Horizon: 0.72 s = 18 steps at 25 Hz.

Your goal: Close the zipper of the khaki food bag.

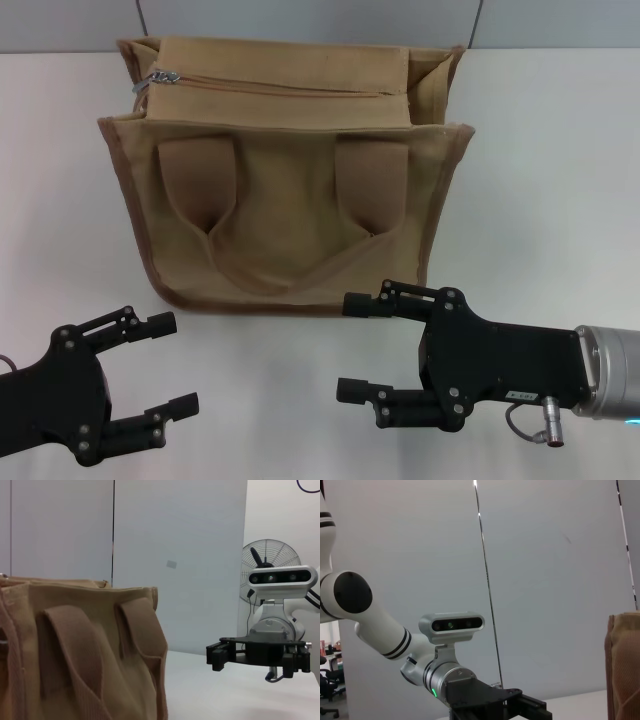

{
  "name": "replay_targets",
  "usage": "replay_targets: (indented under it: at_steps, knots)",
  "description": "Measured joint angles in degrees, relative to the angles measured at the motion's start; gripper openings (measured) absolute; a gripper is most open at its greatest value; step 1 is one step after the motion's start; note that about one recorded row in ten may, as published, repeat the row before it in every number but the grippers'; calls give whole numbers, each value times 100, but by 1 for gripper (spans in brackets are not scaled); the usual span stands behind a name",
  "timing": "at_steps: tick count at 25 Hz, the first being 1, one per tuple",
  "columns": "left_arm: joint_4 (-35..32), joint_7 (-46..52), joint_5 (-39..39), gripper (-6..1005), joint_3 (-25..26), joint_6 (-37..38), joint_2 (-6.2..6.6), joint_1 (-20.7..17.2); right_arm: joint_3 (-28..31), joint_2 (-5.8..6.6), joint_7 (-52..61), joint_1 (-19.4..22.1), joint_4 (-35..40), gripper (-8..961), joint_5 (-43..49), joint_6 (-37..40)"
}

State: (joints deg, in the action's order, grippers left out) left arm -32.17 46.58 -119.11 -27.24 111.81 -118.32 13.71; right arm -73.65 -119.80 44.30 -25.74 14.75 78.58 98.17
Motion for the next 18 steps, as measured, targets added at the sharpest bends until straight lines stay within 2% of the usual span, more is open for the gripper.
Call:
replay_targets:
  at_steps: [13,15,16,17,18]
  knots:
    - [10,-37,18,744,40,-24,-8,4,45,-8,0,-1,-81,759,-1,-9]
    - [15,-45,57,738,197,-28,-14,-8,49,-8,0,0,-83,759,0,-9]
    - [57,-51,94,734,404,-32,-20,-14,52,-9,0,2,-93,759,-2,-9]
    - [211,-56,186,731,861,-36,-23,-17,56,-8,0,3,-120,759,-5,-9]
    - [211,-56,186,728,861,-36,-23,-17,56,-8,0,3,-120,759,-5,-9]
